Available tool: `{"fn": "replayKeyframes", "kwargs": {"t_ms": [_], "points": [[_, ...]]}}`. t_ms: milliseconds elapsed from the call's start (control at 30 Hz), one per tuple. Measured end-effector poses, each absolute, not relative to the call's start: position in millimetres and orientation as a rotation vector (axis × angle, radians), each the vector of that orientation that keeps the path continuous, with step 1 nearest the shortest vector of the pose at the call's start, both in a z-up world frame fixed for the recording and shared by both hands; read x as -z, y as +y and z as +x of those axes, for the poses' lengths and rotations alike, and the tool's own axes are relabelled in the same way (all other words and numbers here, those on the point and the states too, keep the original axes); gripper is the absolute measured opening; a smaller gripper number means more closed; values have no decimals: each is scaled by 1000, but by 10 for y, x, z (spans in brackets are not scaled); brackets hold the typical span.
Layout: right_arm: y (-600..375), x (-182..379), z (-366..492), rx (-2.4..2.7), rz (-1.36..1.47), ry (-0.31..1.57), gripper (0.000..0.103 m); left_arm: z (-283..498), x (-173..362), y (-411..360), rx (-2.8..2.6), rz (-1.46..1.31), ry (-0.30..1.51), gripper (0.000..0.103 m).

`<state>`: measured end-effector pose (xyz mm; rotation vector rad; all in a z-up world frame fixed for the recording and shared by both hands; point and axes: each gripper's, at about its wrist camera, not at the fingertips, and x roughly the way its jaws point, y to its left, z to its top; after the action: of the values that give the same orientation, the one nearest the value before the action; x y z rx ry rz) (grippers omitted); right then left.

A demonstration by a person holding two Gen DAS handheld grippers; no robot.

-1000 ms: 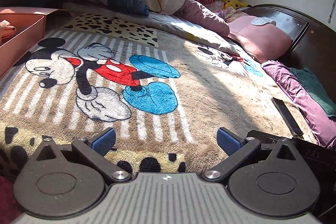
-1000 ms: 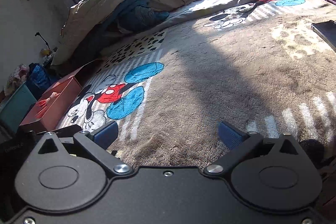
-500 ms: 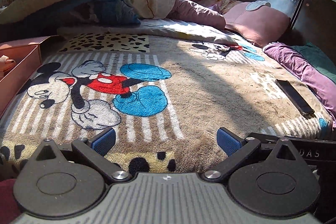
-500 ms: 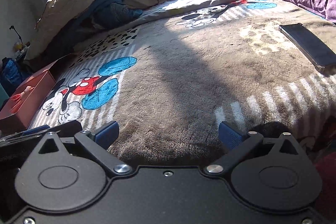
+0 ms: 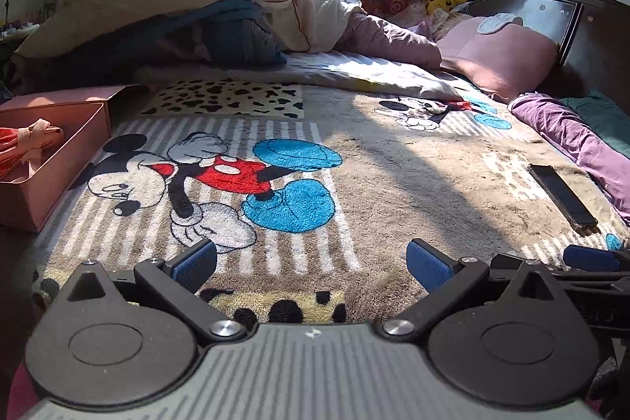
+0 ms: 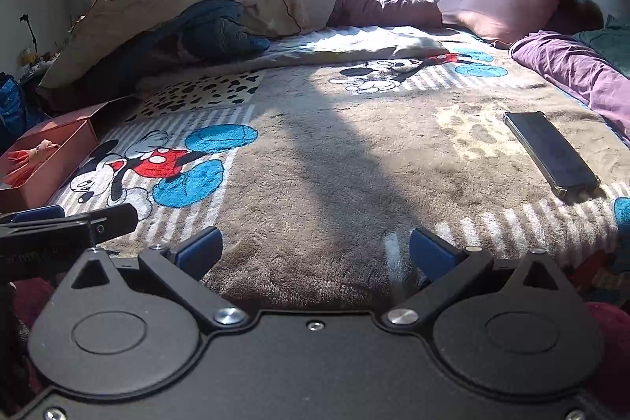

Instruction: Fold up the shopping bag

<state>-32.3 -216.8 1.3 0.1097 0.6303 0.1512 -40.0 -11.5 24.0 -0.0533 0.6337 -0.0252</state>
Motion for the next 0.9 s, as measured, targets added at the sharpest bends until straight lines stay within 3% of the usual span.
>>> {"fn": "replayKeyframes", "kwargs": {"t_ms": [400, 900], "points": [[-2167, -342, -544, -162, 126, 613, 103, -666, -609, -248, -16, 66, 578, 103], [-2101, -550, -609, -140, 31, 585, 103, -614, -526, -274, 18, 6, 566, 102]]}}
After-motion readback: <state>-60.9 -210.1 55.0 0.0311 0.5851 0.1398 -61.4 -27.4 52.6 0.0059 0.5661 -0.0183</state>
